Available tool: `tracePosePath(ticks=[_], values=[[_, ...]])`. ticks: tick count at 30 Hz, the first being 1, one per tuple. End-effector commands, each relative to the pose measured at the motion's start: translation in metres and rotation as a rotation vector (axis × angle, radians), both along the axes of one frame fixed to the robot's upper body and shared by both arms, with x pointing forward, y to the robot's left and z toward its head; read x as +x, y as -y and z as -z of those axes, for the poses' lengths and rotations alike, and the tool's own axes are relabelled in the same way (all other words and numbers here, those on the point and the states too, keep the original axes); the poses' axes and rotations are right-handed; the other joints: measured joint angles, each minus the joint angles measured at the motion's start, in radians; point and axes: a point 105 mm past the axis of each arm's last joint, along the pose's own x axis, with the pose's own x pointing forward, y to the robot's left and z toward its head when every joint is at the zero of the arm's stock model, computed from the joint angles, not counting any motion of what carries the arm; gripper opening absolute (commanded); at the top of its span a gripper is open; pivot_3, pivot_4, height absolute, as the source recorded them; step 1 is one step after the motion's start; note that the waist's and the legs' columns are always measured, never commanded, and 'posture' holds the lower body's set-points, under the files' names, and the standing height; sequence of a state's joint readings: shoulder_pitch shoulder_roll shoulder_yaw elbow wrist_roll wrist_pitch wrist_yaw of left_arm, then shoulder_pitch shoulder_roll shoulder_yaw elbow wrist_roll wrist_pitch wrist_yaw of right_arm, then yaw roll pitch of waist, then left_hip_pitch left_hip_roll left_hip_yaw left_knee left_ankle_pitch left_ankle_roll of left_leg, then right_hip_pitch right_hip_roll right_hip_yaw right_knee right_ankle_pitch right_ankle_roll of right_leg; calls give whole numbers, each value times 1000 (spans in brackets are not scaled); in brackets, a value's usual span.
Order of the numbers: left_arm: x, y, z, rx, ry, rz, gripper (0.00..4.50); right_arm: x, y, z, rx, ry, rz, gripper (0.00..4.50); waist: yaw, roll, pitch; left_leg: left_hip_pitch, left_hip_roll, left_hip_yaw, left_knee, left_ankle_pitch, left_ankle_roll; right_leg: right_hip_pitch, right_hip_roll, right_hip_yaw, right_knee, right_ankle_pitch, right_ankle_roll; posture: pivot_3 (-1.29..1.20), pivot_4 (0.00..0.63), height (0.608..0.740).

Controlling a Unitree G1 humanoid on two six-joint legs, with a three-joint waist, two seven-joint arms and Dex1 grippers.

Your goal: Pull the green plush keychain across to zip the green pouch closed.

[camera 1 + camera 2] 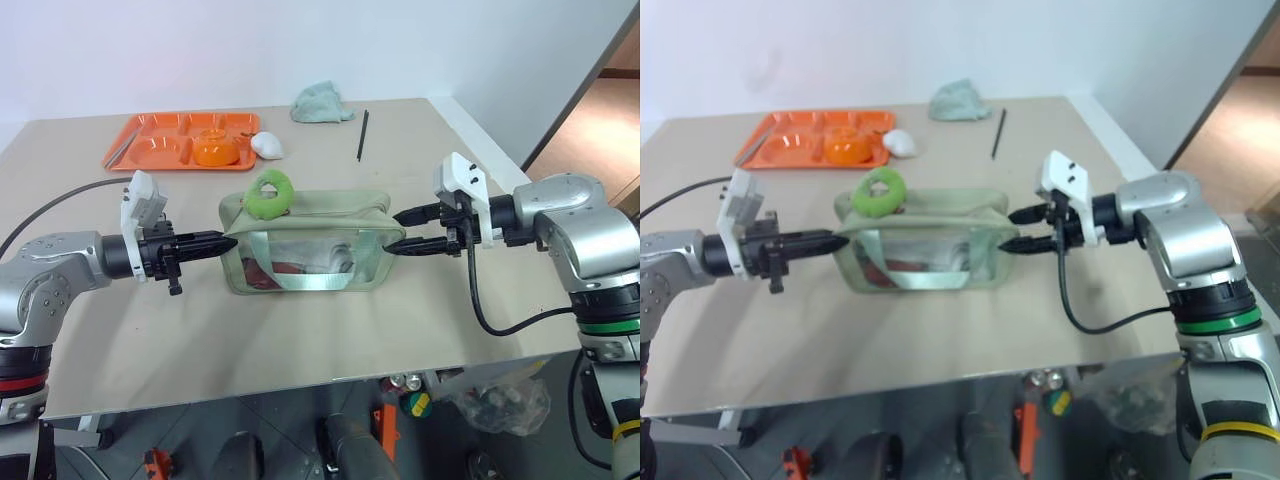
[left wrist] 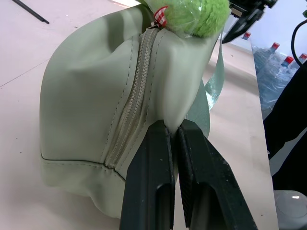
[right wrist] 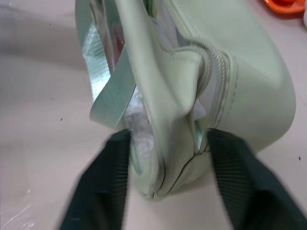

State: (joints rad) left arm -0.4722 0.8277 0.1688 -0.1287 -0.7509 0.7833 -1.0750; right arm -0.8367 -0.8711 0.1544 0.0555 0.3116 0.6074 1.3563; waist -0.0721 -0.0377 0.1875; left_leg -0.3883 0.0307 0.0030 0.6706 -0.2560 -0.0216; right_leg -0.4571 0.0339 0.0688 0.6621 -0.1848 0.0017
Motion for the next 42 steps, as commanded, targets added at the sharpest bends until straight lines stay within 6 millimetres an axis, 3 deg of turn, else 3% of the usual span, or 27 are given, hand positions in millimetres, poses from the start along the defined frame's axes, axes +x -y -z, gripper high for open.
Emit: tracePosePath(ticks=[1, 2, 7, 11, 13, 19, 25, 35, 42], values=[[-3, 2, -10, -11, 34, 16, 0, -1, 16, -26, 42, 56, 33, 4155, 0, 0, 0, 0, 0, 0, 0, 0, 0, 0, 0, 0, 0, 0, 0, 0, 150, 740], [-3, 2, -10, -13, 34, 18, 0, 0, 20, -30, 49, 64, 43, 4458, 0, 0, 0, 0, 0, 0, 0, 0, 0, 0, 0, 0, 0, 0, 0, 0, 150, 740], [-3, 3, -11, -12, 38, 18, 0, 6, 44, -65, 113, 166, 118, 4458, 0, 0, 0, 0, -1, 1, 0, 0, 0, 0, 0, 0, 0, 0, 0, 0, 150, 740], [-3, 2, -11, -16, 40, 14, 0, 11, 27, -114, 341, 267, 88, 4458, -4, 0, 0, 0, 0, 1, -1, 0, 0, 0, 0, 1, 0, 0, 0, 0, 150, 740], [-3, 2, -10, -17, 40, 14, 0, 17, 10, -122, 399, 271, 69, 4458, -8, 0, 0, 1, 0, 1, -1, 0, 0, 0, 1, 2, 0, 1, -1, 0, 150, 740], [-6, 5, -13, -35, 35, 37, 0, 42, -58, -122, 465, 202, 57, 4458, -7, 0, 0, 0, 0, 0, 0, 1, 1, -1, 0, 1, 2, 1, -1, 0, 150, 740], [-6, 6, -13, -33, 35, 43, 0, 50, -103, -111, 416, 194, 10, 4458, -3, 0, 0, -4, -1, 0, -1, 1, 1, -4, -2, -1, 1, -1, 0, 0, 150, 740], [-7, 6, -13, -27, 35, 47, 0, 41, -128, -83, 310, 134, -89, 4458, -3, 0, 0, -5, -2, -1, -1, 0, 1, -4, -4, -1, 1, -2, 1, 0, 150, 740], [-7, 7, -12, -23, 34, 48, 0, 33, -139, -75, 300, 101, -129, 4458, -3, 0, 0, -4, -1, -2, -1, 0, 1, -4, -3, -2, 1, -2, 1, 0, 150, 740]])
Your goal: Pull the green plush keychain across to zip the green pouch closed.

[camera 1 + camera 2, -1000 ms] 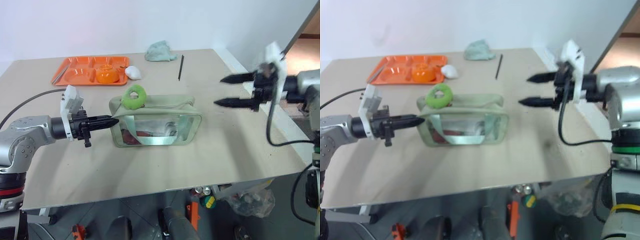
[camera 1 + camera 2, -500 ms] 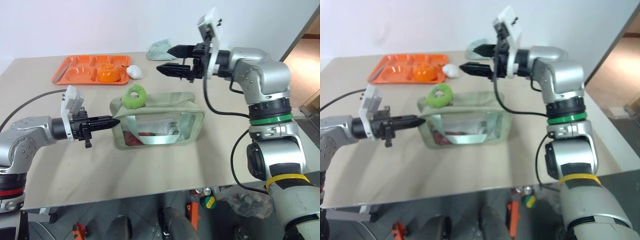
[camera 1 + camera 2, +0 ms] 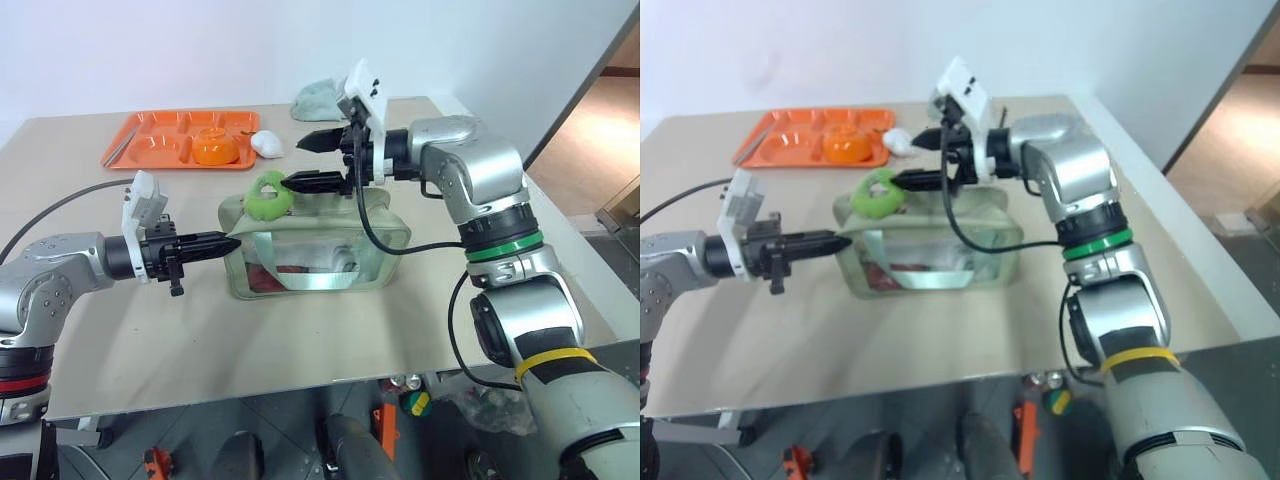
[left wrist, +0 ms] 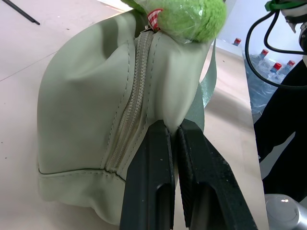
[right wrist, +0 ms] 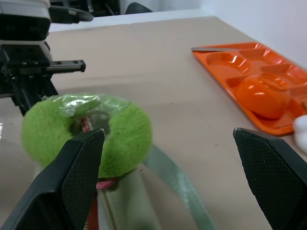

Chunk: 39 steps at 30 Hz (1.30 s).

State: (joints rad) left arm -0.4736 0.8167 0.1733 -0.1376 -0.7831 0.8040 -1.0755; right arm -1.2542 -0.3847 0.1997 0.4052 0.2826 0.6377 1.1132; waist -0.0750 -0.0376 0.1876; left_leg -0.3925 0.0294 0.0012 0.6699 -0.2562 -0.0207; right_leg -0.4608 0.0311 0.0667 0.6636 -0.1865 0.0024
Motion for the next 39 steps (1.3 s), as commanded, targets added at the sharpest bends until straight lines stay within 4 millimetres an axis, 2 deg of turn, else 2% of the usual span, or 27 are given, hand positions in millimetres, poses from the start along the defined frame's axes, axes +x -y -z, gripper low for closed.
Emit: tracePosePath(ticks=[1, 7, 10, 21, 22, 29, 33, 39], values=[[-3, 3, -10, 5, 48, 20, 0, -11, -8, -11, 11, 42, -44, 4458, 0, 0, 0, 0, 0, 0, 0, 0, 0, 0, 0, 0, 0, 0, 0, 0, 150, 740], [-2, 2, -10, 2, 46, 14, 0, -15, -15, -1, -6, 28, -62, 4458, 0, 0, 0, 0, 0, 0, 0, 0, 0, 0, 0, 0, 0, 0, 0, 0, 150, 740], [-2, 1, -9, 1, 46, 11, 0, -13, -17, 1, -2, 17, -50, 3673, 0, 0, 0, 0, 0, 0, 0, 0, 0, 0, 0, 0, 0, 0, 0, 0, 150, 740], [-2, 0, -9, -16, 49, -3, 0, -15, -21, 7, -13, 4, -73, 163, 0, 0, 0, 0, 0, 0, 0, 0, 0, 0, -1, 0, 0, 0, 0, 0, 150, 740], [-2, 0, -9, -17, 49, -4, 0, -15, -21, 8, -13, 4, -76, 16, 0, 0, 0, 0, 0, 0, 0, 0, 0, 0, -1, 0, 0, 0, 0, 0, 150, 740], [-1, 0, -10, -19, 52, -6, 0, -19, -17, 6, -8, 6, -102, 16, 0, 0, 0, 0, 0, 0, 0, 0, 0, 0, -1, 0, 0, 0, 0, 0, 150, 740], [0, 1, -9, -20, 52, -6, 0, -12, -11, -2, 2, 29, -48, 16, 0, 0, 0, 0, 0, 0, 0, 0, 0, 0, -1, 0, 0, 0, 0, 0, 150, 740], [0, 2, -9, -21, 50, -1, 0, -4, 36, -39, 17, 107, 45, 16, 4, 0, 0, -1, -1, 0, 0, 0, 0, 0, -1, -1, 0, 0, 1, 0, 150, 740]])
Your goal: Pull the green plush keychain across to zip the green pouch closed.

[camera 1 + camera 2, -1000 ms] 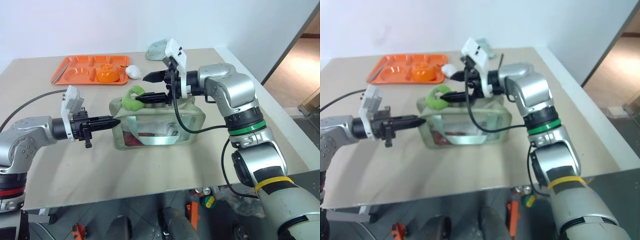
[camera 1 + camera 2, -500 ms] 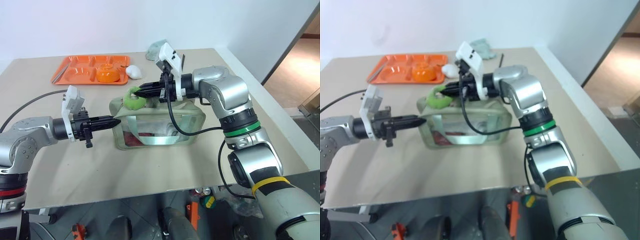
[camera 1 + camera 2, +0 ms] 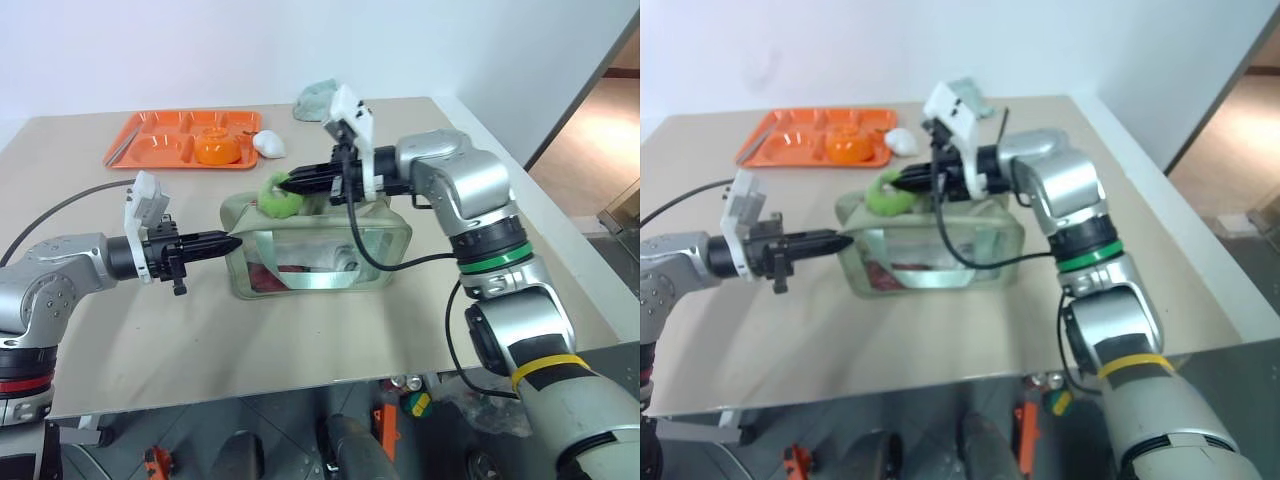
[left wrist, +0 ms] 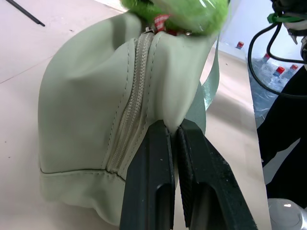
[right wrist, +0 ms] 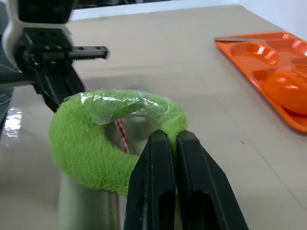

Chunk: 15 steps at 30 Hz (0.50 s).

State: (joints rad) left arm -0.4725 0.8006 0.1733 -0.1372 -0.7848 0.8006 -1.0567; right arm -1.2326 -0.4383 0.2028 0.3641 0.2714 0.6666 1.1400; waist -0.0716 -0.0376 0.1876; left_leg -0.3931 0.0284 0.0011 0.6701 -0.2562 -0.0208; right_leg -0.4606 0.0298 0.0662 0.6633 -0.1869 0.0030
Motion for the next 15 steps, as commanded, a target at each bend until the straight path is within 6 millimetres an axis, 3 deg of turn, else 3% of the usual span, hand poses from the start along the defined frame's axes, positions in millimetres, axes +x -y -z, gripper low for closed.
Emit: tracePosePath(ticks=[1, 4, 11, 15], values=[[-2, 1, -10, -9, 49, 11, 0, -3, 32, -49, 49, 133, 34, 16, 0, 0, 0, 0, 0, 0, 0, 0, 0, 0, 0, 0, 0, 0, 0, 0, 150, 740], [-2, 1, -9, -11, 48, 12, 0, -5, 63, -59, -11, 207, 78, 16, 0, 0, 0, 0, 0, 0, 0, 0, 0, 0, 0, 0, -1, -1, 0, 0, 150, 740], [-2, 2, -7, -14, 43, 17, 0, -13, 110, -56, -231, 400, 127, 16, 0, 0, 0, 1, 0, 1, -1, 0, 0, 0, 0, 1, -1, -2, 0, 0, 150, 740], [-2, 2, -7, -15, 42, 21, 0, -10, 148, -55, -443, 550, 244, 16, -1, 0, 0, 1, 0, 2, -1, 0, 0, 0, 0, 1, 0, -1, 1, 0, 150, 740]])
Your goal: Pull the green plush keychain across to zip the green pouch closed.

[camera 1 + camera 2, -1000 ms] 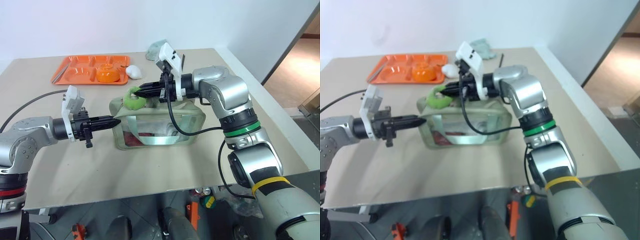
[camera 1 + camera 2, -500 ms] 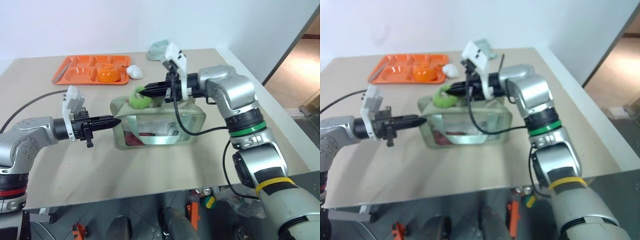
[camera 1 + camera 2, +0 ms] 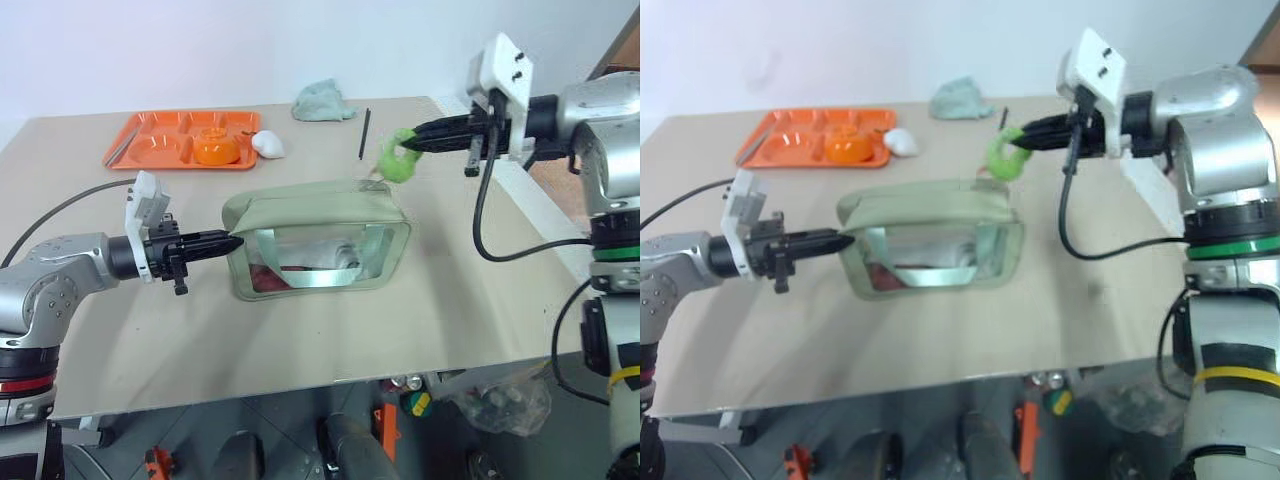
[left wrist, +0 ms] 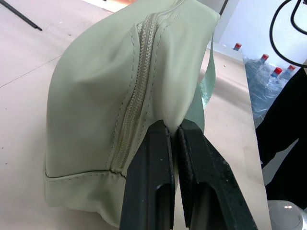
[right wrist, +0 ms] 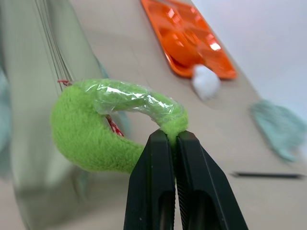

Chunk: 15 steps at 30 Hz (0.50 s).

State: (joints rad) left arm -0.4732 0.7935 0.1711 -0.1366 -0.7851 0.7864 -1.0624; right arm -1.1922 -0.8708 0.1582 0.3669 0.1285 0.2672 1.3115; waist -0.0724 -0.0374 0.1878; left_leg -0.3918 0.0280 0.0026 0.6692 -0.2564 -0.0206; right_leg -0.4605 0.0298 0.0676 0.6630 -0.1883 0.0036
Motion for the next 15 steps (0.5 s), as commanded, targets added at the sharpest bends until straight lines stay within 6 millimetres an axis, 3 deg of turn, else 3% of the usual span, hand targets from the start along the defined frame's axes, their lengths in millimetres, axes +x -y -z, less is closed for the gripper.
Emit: tracePosePath(ticks=[1, 6, 11, 15], values=[[-2, 0, -6, -7, 30, 10, 0, -2, 29, -12, -190, 183, 95, 16, 0, 0, 0, 0, 0, 0, 0, 0, 0, 0, 0, 0, 0, 0, 0, 0, 150, 740], [-3, 1, -4, -4, 24, 15, 0, 6, 58, -12, -338, 296, 216, 16, -3, 0, 0, 1, 0, 3, 0, 0, 0, 0, 0, 2, 0, 0, 0, 0, 150, 740], [-4, -1, -5, 0, 24, 15, 0, 9, 56, -15, -301, 342, 218, 16, -3, 0, 0, 1, 0, 3, 0, 0, 0, 0, 0, 3, 0, 0, 0, 0, 150, 740], [-3, -2, -8, 10, 31, 15, 0, 7, 41, 43, -358, 216, 119, 16, -1, -1, 0, 1, 0, 2, 0, 0, 0, 1, 0, 2, 0, -1, 0, 0, 150, 740]])
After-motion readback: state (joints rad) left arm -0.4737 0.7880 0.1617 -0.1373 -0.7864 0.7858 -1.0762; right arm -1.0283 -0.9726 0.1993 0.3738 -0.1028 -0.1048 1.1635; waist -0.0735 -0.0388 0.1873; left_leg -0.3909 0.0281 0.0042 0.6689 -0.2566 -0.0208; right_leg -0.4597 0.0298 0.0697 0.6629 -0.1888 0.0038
